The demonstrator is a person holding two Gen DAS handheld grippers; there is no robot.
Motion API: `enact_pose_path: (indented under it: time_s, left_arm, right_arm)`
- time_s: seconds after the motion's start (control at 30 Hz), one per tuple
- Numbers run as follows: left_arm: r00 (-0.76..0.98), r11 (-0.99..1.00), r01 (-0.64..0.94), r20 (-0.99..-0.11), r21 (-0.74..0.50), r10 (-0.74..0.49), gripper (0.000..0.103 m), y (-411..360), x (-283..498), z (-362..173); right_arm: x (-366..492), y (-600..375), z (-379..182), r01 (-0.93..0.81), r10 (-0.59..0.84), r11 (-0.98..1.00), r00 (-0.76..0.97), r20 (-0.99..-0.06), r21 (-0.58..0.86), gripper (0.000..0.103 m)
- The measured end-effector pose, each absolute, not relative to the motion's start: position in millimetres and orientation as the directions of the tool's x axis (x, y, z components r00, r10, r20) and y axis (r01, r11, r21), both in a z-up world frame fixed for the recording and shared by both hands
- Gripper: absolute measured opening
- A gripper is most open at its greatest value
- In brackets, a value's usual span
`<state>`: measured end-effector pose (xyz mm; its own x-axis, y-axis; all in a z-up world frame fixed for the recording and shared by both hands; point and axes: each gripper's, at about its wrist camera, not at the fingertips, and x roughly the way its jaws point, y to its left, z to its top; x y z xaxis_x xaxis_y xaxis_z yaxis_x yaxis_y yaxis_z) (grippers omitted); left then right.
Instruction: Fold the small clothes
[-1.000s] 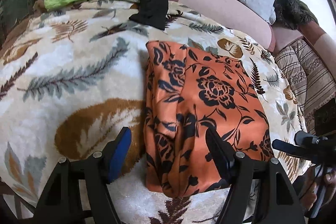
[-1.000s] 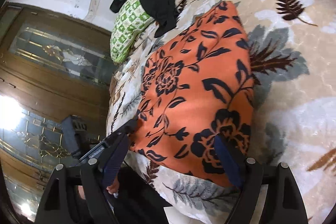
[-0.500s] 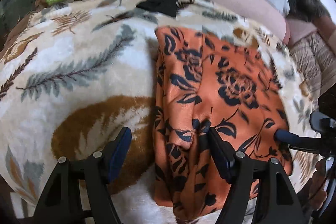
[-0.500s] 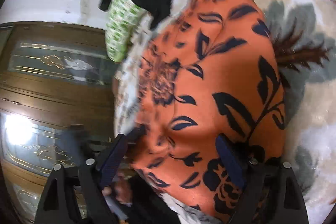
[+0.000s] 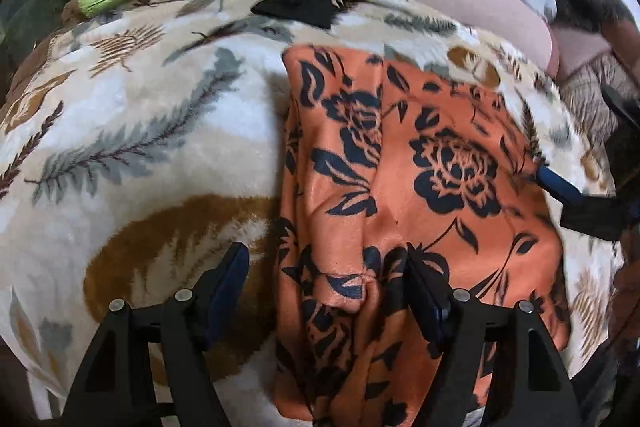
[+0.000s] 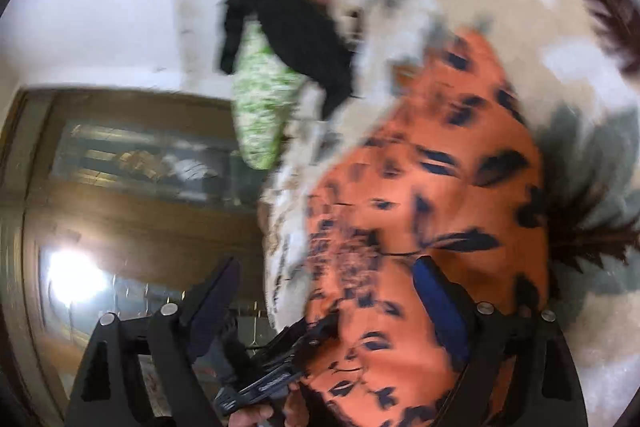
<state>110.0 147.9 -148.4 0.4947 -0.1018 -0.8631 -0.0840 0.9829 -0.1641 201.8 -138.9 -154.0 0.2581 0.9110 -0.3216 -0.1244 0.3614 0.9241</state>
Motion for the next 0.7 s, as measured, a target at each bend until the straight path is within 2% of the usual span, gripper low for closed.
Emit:
enact_pose_path:
  time_s: [0.07,0.1,0.2,0.3,0.4,0.57,0.7]
  left_arm:
    - [0.478,0.973,-0.116,-0.87,-0.202,-0.123,0.077,152.3,111.5,-149.3]
    - [0.481,0.972,-0.122,-0.869,-0.2,-0.119,0.077,153.3,111.0,-145.4]
    - [0.509,0.985,-0.091,-0.857,-0.146,-0.08,0.077,152.0,104.5,-132.1]
    - [0.524,0.986,-0.093,-0.849,-0.14,-0.072,0.077,152.3,98.9,-124.5]
    - [0.538,0.985,-0.089,-0.839,-0.148,-0.077,0.077,150.0,92.6,-117.8]
    - [0.557,0.989,-0.076,-0.828,-0.126,-0.063,0.077,143.0,87.7,-108.9]
    - [0.575,0.989,-0.071,-0.816,-0.127,-0.064,0.077,142.3,86.0,-102.1]
  right_arm:
    - [213.7,-131.6,-180.1,-0.072,0.88,0.441,0.232,-0.415,0.895,0.095]
    - [216.1,-133.5,-191.4,-0.033,0.884,0.423,0.232,-0.405,0.905,0.094]
    - [205.0,-136.8,-162.1,-0.101,0.89,0.416,0.252,-0.381,0.904,0.094]
    - [181.2,-149.4,-142.9,-0.182,0.858,0.491,0.27,-0.436,0.852,0.095]
    - [160.0,-169.8,-152.6,-0.144,0.812,0.56,0.29,-0.506,0.816,0.095]
    - [130.8,-205.4,-167.8,-0.065,0.778,0.585,0.325,-0.537,0.808,0.095]
    - [121.6,-210.0,-160.9,-0.093,0.746,0.63,0.351,-0.566,0.771,0.095]
